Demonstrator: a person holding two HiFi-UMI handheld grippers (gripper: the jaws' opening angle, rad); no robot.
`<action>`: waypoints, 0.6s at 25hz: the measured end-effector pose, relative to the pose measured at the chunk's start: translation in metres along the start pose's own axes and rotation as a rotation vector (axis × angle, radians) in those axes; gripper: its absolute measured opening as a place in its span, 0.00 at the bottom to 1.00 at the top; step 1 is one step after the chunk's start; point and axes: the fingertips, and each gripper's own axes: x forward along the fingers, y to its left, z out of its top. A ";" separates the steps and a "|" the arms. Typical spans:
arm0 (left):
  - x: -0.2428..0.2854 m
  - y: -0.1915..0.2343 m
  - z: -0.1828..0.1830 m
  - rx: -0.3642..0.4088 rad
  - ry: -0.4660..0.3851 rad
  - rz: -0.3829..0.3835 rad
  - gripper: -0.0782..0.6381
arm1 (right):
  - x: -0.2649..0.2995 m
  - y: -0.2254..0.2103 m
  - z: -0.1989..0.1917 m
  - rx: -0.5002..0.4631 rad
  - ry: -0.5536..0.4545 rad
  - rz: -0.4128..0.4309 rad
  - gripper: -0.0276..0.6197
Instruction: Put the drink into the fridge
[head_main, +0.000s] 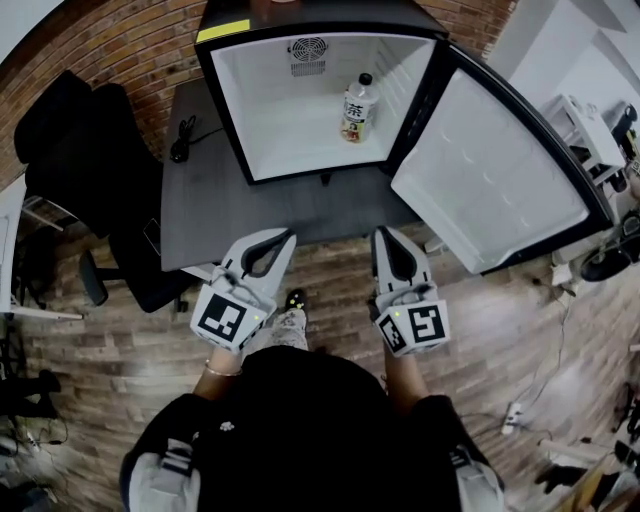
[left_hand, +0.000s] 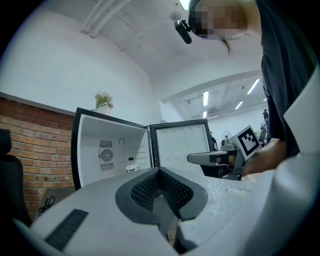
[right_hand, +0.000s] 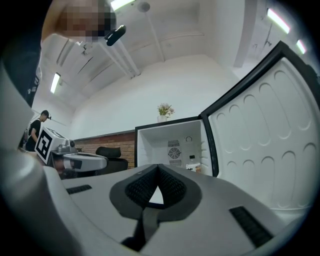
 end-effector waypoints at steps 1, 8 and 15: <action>-0.003 -0.002 0.000 0.000 0.001 0.003 0.10 | -0.003 0.003 0.000 0.000 -0.001 0.004 0.04; -0.019 -0.013 -0.002 -0.001 0.002 0.011 0.11 | -0.014 0.017 0.005 0.006 -0.019 0.025 0.04; -0.027 -0.019 -0.002 0.007 -0.004 0.014 0.10 | -0.022 0.024 0.007 -0.006 -0.021 0.026 0.04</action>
